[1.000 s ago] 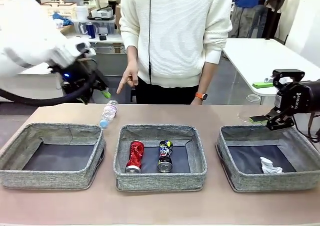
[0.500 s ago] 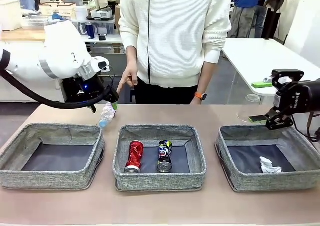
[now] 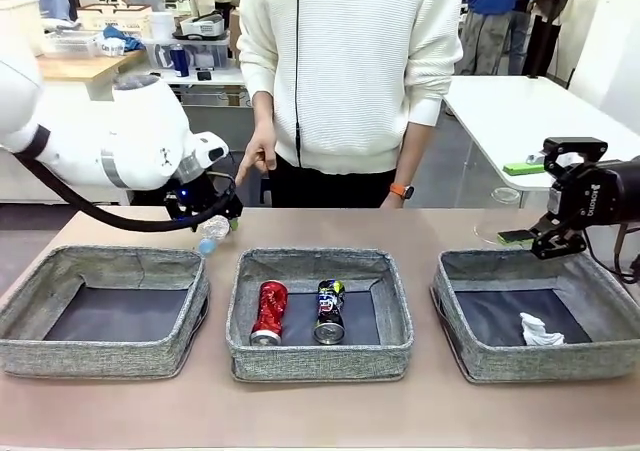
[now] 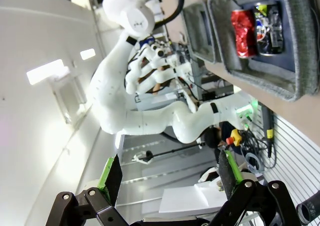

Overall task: Sort the waste into the appropriate baskets.
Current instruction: Pick up the waste item pointed out by the person.

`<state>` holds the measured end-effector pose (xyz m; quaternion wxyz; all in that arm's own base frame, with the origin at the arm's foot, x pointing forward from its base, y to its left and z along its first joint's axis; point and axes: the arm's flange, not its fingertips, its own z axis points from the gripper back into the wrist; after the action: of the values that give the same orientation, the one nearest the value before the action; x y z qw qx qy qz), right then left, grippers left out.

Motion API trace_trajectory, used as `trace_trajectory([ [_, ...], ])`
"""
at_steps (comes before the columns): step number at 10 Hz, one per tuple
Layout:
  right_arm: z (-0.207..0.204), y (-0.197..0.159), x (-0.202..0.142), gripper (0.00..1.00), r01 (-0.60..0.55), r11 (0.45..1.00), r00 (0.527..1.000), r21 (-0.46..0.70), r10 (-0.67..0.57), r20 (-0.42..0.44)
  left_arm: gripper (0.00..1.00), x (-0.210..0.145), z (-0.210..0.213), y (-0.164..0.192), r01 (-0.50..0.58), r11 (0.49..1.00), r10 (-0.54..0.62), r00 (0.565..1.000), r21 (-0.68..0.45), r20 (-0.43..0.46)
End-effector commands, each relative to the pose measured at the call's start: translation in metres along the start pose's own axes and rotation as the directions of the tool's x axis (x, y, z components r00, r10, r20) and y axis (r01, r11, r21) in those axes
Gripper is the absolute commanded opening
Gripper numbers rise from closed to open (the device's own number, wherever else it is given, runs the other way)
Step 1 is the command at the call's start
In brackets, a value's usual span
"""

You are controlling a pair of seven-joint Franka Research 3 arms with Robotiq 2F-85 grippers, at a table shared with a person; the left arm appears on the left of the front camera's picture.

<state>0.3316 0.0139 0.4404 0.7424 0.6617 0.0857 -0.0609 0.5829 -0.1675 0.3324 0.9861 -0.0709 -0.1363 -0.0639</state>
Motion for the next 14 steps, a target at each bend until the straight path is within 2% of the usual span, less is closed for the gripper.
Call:
trace_trajectory([
  [1, -0.0015, 0.0009, 0.0019, 1.00, -0.027, 0.999, 1.000, 0.018, 0.027, 0.000, 1.00, 0.0014, -0.0076, -0.0020, 0.007, 0.999, -0.008, 1.000, 0.034, 0.025],
  [3, -0.0015, 0.0009, 0.0019, 1.00, -0.027, 0.999, 1.000, 0.018, 0.027, 0.000, 1.00, 0.0002, -0.0082, -0.0048, -0.004, 1.000, 0.002, 0.997, 0.022, 0.074],
  [7, -0.0015, 0.0009, 0.0019, 1.00, -0.027, 0.999, 1.000, 0.018, 0.027, 0.000, 0.98, 0.0001, -0.0102, -0.0024, -0.031, 0.998, 0.027, 0.998, 0.050, 0.063],
  [8, -0.0015, 0.0009, 0.0019, 1.00, -0.027, 0.999, 1.000, 0.018, 0.027, 0.000, 0.44, -0.0001, -0.0116, -0.0020, -0.028, 0.998, 0.026, 0.999, 0.060, 0.045],
  [9, -0.0015, 0.0009, 0.0019, 1.00, -0.027, 0.999, 1.000, 0.018, 0.027, 0.000, 0.39, -0.0006, -0.0124, -0.0012, -0.031, 0.997, 0.028, 0.999, 0.071, 0.039],
  [10, -0.0015, 0.0009, 0.0019, 1.00, -0.027, 0.999, 1.000, 0.018, 0.027, 0.000, 0.00, -0.0009, -0.0121, -0.0018, -0.026, 0.997, 0.023, 0.999, 0.072, 0.031],
  [12, -0.0015, 0.0009, 0.0019, 1.00, -0.027, 0.999, 1.000, 0.018, 0.027, 0.000, 0.00, -0.0006, -0.0112, -0.0022, -0.013, 0.998, 0.012, 1.000, 0.057, 0.015],
  [13, -0.0015, 0.0009, 0.0019, 1.00, -0.027, 0.999, 1.000, 0.018, 0.027, 0.000, 0.12, -0.0010, -0.0107, -0.0021, -0.009, 0.998, 0.008, 1.000, 0.056, 0.014],
  [14, -0.0015, 0.0009, 0.0019, 1.00, -0.027, 0.999, 1.000, 0.018, 0.027, 0.000, 0.03, -0.0011, -0.0105, -0.0022, -0.009, 0.998, 0.008, 1.000, 0.061, 0.016],
])
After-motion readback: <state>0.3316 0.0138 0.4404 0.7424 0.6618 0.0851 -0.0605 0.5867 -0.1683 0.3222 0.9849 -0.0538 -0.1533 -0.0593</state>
